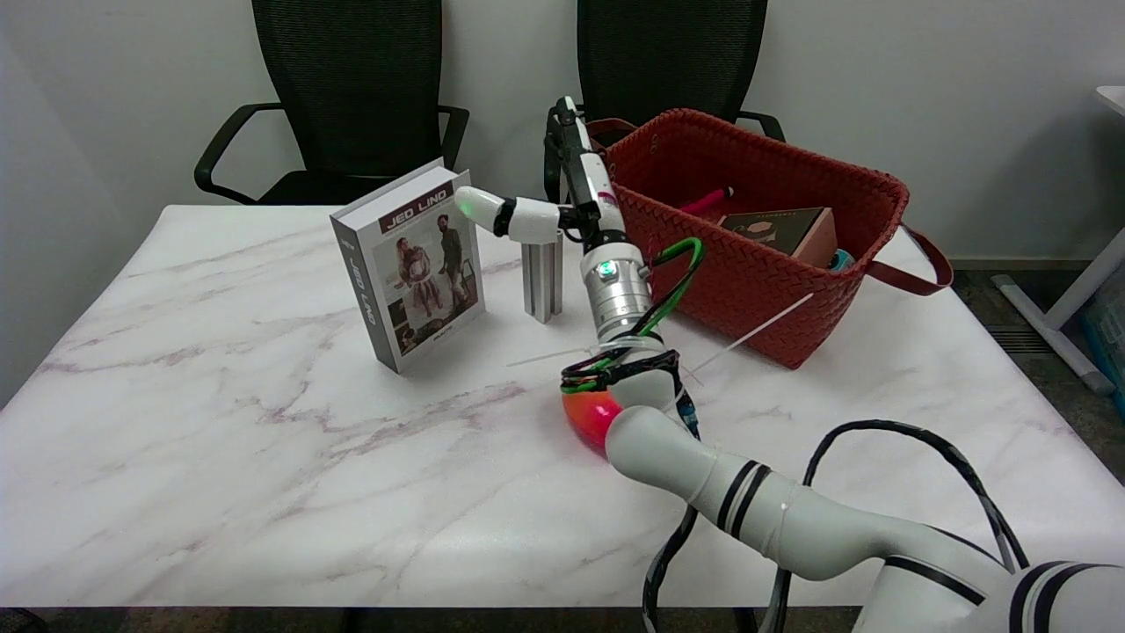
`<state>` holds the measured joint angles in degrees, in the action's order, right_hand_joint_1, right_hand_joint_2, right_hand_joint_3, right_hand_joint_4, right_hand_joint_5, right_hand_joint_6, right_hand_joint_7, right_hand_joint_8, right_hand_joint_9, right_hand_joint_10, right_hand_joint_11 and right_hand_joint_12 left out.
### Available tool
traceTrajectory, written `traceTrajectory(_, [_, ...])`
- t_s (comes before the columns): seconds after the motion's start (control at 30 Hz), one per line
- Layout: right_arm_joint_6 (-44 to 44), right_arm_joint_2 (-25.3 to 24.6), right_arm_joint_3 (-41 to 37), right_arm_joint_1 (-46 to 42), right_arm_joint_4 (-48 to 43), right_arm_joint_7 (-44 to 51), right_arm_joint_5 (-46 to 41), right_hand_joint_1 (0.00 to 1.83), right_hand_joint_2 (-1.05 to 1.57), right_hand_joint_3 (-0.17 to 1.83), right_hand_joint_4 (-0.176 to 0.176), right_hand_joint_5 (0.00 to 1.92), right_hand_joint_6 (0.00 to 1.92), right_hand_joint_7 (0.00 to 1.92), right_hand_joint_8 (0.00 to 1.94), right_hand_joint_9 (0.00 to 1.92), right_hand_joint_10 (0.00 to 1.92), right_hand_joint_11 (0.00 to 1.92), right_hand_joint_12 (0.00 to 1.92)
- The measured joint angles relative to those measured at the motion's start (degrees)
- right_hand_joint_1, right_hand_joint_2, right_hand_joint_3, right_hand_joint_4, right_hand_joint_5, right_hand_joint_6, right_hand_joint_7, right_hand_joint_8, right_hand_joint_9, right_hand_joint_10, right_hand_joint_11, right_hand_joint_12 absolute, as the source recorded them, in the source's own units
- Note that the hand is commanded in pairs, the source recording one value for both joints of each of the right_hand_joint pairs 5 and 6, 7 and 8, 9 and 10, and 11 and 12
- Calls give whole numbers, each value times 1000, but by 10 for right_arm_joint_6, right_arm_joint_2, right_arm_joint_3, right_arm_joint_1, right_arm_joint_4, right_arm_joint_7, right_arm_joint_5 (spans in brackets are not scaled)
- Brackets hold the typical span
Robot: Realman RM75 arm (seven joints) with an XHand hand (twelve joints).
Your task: Pick up the metal rectangular block.
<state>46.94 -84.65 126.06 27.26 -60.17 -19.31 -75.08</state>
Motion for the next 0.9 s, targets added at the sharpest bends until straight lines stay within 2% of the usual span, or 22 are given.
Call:
traceTrajectory(0.43, [-21,25,-3,-24,-35,-1,-22,1045,135,365,0,0,0,0,0,0,0,0,0])
traceTrajectory(0.9, [-34,36,-2,-49,-58,2,-31,1027,157,290,0,0,0,0,0,90,90,0,0])
